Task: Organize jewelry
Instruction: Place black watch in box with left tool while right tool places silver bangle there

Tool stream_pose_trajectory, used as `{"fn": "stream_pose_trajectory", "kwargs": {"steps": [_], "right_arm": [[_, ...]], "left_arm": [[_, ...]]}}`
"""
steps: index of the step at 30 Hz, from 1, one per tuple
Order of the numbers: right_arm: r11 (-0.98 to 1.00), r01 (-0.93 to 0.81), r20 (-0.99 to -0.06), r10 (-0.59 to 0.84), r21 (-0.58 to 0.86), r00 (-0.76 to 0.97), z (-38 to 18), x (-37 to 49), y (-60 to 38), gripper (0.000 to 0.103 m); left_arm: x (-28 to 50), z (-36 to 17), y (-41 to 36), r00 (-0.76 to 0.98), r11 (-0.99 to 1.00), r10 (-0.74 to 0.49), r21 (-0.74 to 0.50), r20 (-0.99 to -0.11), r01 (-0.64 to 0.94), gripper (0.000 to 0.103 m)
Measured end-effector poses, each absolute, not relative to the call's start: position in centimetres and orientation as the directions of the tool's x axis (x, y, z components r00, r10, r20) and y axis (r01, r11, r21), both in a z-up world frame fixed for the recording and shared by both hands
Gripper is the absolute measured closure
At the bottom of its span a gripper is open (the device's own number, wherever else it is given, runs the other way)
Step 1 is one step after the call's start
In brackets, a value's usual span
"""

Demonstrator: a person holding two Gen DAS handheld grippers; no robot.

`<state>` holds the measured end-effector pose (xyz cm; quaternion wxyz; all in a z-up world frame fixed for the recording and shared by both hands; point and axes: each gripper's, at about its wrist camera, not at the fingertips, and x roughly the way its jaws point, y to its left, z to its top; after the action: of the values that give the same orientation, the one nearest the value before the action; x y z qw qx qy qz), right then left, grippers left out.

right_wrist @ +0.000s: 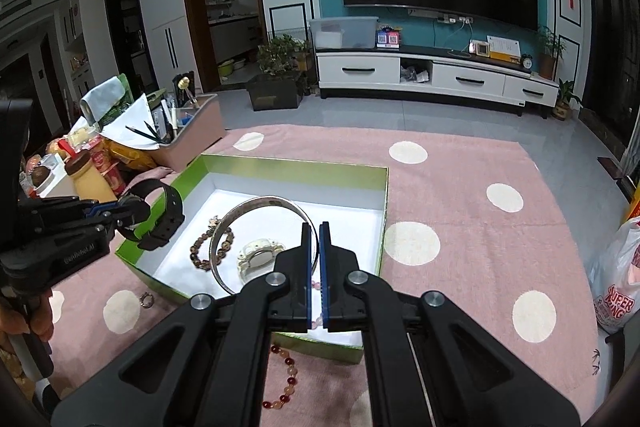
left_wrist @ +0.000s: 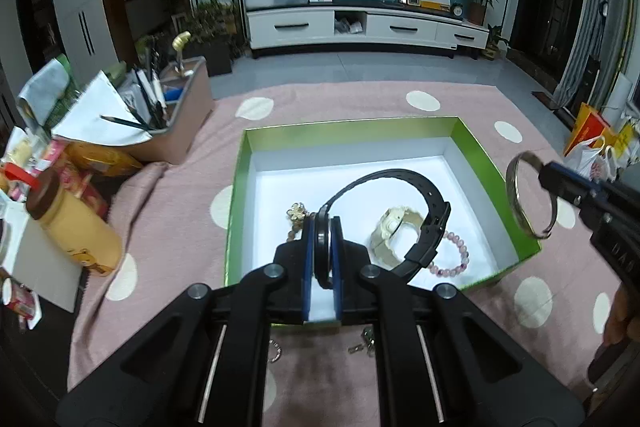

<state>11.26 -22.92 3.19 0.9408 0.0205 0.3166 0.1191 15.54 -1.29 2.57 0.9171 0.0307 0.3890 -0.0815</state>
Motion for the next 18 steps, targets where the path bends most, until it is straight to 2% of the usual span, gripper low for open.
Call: {"fn": "stream_pose_trajectory", "kwargs": {"steps": [8, 18], "right_arm": [[0.975, -0.198, -0.658, 0.212, 0.097, 0.723, 1.0, 14.7, -22.3, 0.100], [0.984, -0.174, -0.714, 0.154, 0.046, 0.683, -1.5, 18.5, -21.4, 0.100]], "left_arm": [[20.5, 0.8, -0.4, 0.600, 0.985, -0.159, -0.083, -0.784, 0.153, 0.095], [25.1, -1.9, -1.9, 0.539, 0.991, -0.095, -0.026, -0.837, 0.134, 0.095]]}}
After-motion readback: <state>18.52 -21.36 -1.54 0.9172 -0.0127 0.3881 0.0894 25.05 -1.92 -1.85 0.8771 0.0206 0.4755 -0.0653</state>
